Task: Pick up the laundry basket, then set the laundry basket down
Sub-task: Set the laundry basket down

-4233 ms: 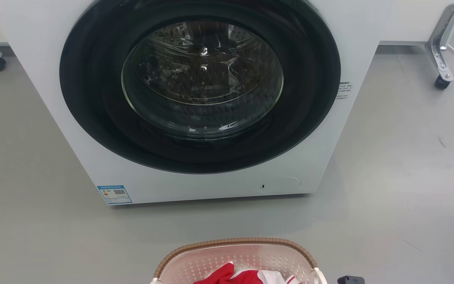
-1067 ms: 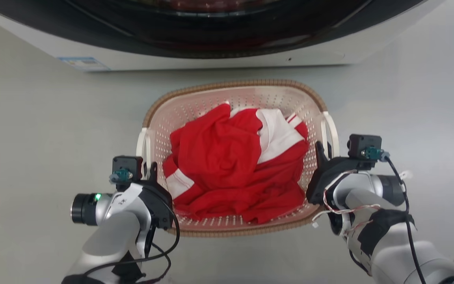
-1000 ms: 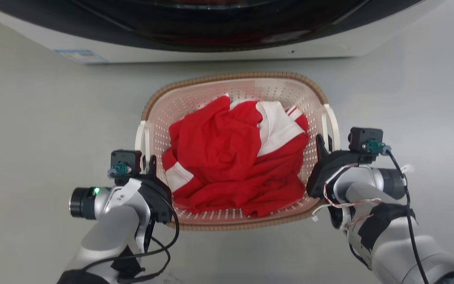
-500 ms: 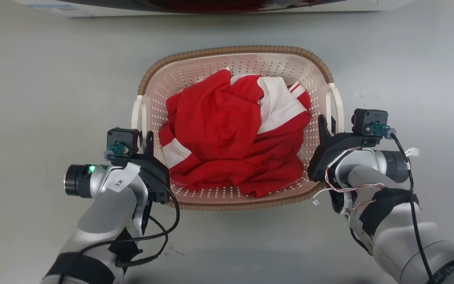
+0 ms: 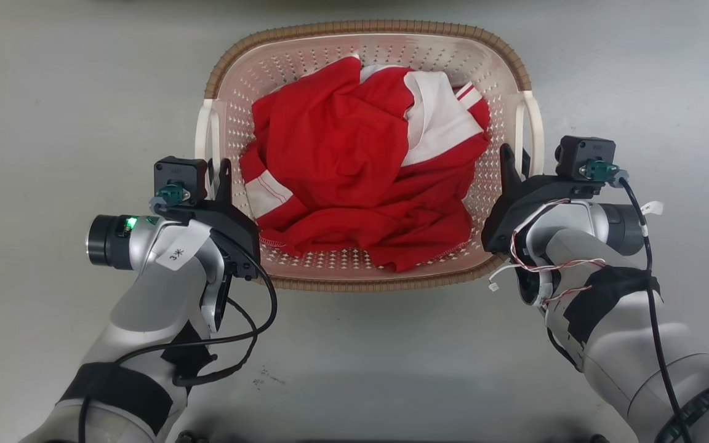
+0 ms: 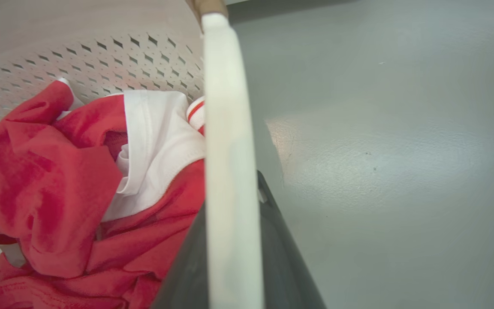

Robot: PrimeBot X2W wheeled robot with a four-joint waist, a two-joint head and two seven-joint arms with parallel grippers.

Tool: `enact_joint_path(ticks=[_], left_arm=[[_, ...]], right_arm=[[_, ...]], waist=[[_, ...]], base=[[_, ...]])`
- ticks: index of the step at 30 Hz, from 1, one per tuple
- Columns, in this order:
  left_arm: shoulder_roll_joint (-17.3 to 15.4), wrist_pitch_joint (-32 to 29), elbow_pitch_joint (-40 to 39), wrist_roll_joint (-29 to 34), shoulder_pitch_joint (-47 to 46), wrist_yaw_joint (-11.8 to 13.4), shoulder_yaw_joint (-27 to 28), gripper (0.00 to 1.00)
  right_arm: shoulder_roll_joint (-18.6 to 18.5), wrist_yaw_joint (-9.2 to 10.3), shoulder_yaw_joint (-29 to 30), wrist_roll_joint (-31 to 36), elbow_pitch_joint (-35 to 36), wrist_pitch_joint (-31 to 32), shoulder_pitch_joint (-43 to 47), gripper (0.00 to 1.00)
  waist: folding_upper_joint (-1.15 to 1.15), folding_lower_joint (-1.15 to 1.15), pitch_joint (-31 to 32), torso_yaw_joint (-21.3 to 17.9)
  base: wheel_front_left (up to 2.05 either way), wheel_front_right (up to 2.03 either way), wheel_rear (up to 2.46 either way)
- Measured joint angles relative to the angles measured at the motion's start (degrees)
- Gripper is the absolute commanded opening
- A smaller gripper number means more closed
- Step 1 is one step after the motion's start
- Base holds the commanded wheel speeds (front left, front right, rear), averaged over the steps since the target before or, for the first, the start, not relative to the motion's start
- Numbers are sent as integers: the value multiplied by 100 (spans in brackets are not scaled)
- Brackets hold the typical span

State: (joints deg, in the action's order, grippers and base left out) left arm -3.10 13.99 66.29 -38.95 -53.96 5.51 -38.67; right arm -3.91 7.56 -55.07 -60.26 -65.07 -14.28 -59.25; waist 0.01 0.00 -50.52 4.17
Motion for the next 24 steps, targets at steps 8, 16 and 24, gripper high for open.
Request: enact_joint_path(ticks=[8,16,24], left_arm=[[3,24,20,33,-29,2,47,0],[1,31,57,57,-91,13,85,100],[0,31,84,73,-96,53,137,100]], right_arm=[[0,0,96,149,13,0,-15,0],[4,0,205,292,11,-1,-45,100],[7,0,323,390,-30,-2,-67,100]], waist=[[-1,0,-51,24],[-1,0,-37,43],[-1,0,36,49]], base=[[0,0,0],[0,0,0],[0,0,0]])
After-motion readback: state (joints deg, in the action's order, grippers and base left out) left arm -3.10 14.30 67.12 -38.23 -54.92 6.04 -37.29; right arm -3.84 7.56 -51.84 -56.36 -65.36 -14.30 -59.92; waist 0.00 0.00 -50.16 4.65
